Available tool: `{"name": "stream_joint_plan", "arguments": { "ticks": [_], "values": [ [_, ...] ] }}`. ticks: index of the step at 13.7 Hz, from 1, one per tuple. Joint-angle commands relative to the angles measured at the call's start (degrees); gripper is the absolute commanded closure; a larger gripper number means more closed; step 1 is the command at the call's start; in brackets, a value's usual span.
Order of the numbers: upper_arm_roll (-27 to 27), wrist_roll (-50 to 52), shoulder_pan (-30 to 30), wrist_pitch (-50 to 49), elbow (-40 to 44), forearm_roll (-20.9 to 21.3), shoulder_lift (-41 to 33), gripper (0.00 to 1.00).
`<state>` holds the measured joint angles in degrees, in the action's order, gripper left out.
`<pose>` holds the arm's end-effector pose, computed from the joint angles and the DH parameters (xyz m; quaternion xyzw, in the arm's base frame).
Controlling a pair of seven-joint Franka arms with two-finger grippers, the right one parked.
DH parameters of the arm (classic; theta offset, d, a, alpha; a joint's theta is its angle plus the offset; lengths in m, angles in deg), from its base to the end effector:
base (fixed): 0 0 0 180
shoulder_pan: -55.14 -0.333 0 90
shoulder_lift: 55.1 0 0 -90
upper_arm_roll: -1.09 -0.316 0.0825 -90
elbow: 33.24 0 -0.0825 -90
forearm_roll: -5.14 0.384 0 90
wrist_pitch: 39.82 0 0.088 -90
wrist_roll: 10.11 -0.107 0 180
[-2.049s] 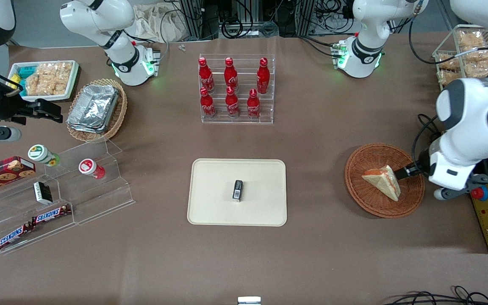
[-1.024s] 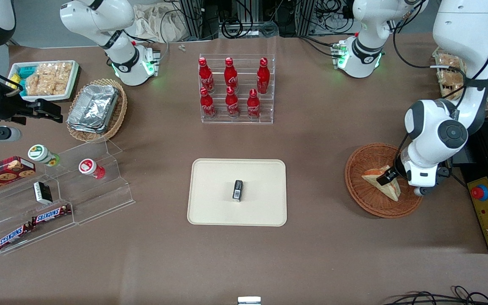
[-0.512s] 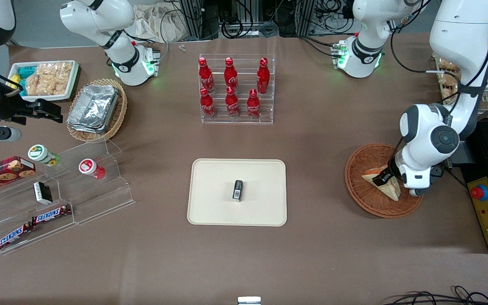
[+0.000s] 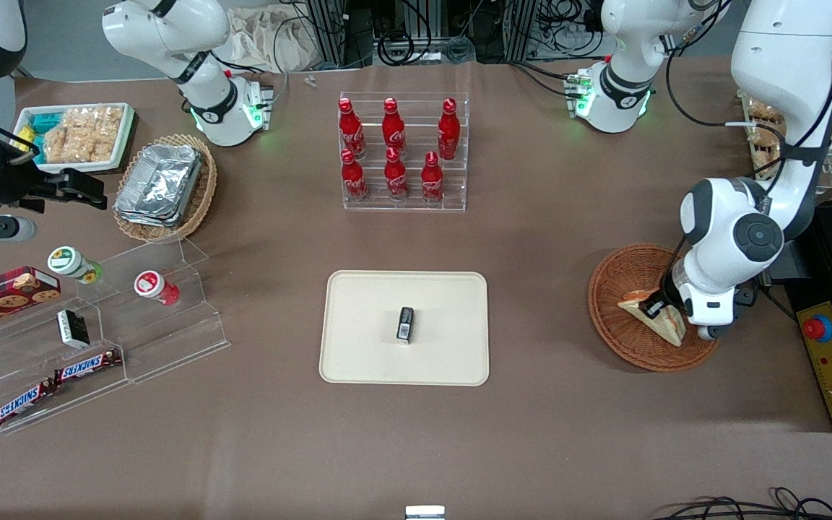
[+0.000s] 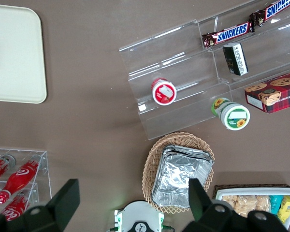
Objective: Place sandwich from basket to tray
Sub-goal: 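Close the left gripper on the sandwich and lift it from the basket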
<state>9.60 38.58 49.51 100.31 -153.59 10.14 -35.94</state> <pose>0.5825 -0.0279 0.2620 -0.9320 -0.3623 -0.0088 0.0001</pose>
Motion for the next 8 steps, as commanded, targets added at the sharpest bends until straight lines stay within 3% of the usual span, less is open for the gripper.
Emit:
{"name": "stream_joint_plan", "arguments": {
  "ticks": [1,8],
  "values": [
    [0.1,-2.45,0.44,-9.66,5.53,0.53,-2.63,1.0],
    [5.88,-17.83,0.53,-36.57,28.38,0.88,-3.87,1.0]
  ]
}}
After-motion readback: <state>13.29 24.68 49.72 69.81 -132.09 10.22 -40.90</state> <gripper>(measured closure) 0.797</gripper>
